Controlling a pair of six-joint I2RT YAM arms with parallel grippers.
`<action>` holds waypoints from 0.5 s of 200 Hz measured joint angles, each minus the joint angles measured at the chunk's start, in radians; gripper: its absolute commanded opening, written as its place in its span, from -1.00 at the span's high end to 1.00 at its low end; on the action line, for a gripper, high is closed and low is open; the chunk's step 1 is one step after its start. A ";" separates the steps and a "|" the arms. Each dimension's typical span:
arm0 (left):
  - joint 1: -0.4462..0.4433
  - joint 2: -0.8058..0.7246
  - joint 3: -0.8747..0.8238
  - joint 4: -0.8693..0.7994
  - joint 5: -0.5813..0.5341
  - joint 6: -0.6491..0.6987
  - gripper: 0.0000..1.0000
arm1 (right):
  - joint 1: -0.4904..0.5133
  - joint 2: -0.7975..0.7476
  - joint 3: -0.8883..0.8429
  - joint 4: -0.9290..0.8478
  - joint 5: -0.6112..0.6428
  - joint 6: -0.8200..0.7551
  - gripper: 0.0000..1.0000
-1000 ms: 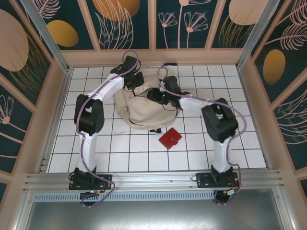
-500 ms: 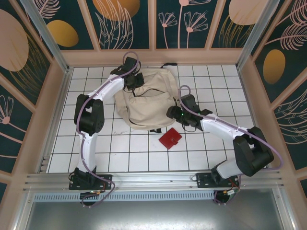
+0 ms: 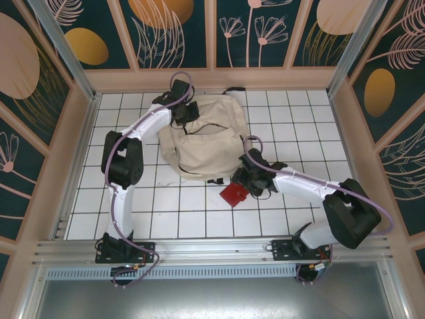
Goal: Pack books, pencil case, and school supplies into a backpack
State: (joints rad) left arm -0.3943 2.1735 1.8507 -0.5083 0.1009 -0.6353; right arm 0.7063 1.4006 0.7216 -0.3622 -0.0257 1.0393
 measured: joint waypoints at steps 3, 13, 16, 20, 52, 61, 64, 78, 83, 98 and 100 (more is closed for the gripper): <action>0.000 0.000 0.000 0.000 0.000 0.001 1.00 | 0.003 -0.002 -0.004 -0.004 0.000 0.006 -0.20; 0.000 0.000 0.000 0.001 0.000 0.003 1.00 | 0.008 -0.007 -0.013 -0.014 0.001 0.024 -0.17; 0.000 0.000 0.000 0.002 0.000 0.003 1.00 | 0.009 -0.008 -0.015 -0.017 0.002 0.028 -0.16; 0.000 0.000 -0.001 0.002 0.000 0.003 1.00 | 0.009 -0.008 -0.018 -0.021 0.003 0.038 -0.15; 0.000 0.000 -0.001 0.003 0.001 0.006 1.00 | 0.009 -0.008 -0.044 -0.038 0.015 0.071 -0.09; 0.000 0.000 -0.001 0.003 0.001 0.006 1.00 | 0.009 -0.006 -0.048 -0.038 0.014 0.071 -0.05; 0.000 0.000 -0.001 0.003 0.001 0.006 1.00 | 0.009 -0.004 -0.048 -0.037 0.013 0.069 -0.03; 0.000 0.000 -0.001 0.003 0.001 0.006 1.00 | 0.008 0.011 -0.048 -0.024 0.003 0.063 0.13; 0.000 0.000 -0.001 0.003 0.001 0.006 1.00 | 0.007 0.018 -0.048 -0.018 -0.001 0.063 0.20; 0.000 0.000 -0.001 0.003 0.000 0.006 1.00 | 0.001 0.035 -0.048 0.005 -0.010 0.055 0.34; 0.000 0.000 -0.001 0.003 0.000 0.006 1.00 | 0.000 0.036 -0.048 0.008 -0.010 0.060 0.35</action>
State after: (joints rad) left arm -0.3943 2.1735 1.8500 -0.5049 0.1013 -0.6292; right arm 0.7059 1.4364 0.6735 -0.3538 -0.0353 1.0988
